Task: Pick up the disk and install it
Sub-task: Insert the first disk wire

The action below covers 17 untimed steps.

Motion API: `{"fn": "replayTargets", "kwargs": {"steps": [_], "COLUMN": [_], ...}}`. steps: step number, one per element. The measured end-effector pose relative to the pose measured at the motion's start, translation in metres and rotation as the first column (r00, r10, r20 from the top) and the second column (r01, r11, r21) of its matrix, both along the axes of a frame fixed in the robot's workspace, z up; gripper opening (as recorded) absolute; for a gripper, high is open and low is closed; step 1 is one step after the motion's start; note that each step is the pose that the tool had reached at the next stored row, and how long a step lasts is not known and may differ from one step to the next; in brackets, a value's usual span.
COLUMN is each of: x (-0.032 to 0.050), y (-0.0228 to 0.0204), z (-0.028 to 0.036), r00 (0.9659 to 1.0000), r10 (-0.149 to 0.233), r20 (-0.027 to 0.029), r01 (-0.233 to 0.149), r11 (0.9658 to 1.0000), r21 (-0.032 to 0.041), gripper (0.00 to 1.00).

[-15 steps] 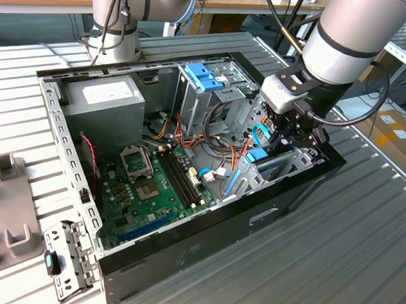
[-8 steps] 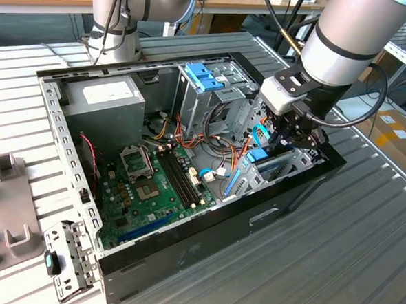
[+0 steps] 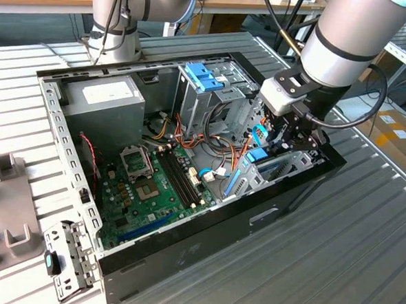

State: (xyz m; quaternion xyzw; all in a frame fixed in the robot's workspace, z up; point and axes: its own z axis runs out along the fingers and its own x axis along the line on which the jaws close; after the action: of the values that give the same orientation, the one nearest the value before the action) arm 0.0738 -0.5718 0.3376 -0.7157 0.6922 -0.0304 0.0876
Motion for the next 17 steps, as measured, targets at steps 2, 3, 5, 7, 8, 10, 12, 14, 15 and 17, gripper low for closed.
{"fn": "replayTargets", "kwargs": {"steps": [2, 3, 5, 7, 8, 10, 12, 14, 15, 17], "x": [0.0, 0.0, 0.0, 0.0, 0.0, 0.0001, 0.0001, 0.0001, 0.0001, 0.0001], "y": [0.0, 0.0001, 0.0001, 0.0001, 0.0001, 0.0001, 0.0001, 0.0001, 0.0001, 0.0001], "z": [0.0006, 0.0032, 0.0083, 0.0118, 0.0148, 0.0189, 0.0244, 0.0273, 0.0273, 0.0274], "r00": [1.0, 1.0, 1.0, 1.0, 1.0, 1.0, 1.0, 1.0, 1.0, 1.0], "r10": [0.0, 0.0, 0.0, 0.0, 0.0, 0.0, 0.0, 0.0, 0.0, 0.0], "r20": [0.0, 0.0, 0.0, 0.0, 0.0, 0.0, 0.0, 0.0, 0.0, 0.0001], "r01": [0.0, 0.0, 0.0, 0.0, 0.0, 0.0, 0.0, 0.0, 0.0, 0.0], "r11": [1.0, 1.0, 1.0, 1.0, 1.0, 1.0, 1.0, 1.0, 1.0, 1.0], "r21": [-0.0002, -0.0002, -0.0002, -0.0002, -0.0003, 0.0, -0.0002, -0.0001, 0.0, 0.0], "gripper": [0.3, 0.3, 0.3, 0.3, 0.3, 0.3, 0.3, 0.3, 0.3, 0.3]}}
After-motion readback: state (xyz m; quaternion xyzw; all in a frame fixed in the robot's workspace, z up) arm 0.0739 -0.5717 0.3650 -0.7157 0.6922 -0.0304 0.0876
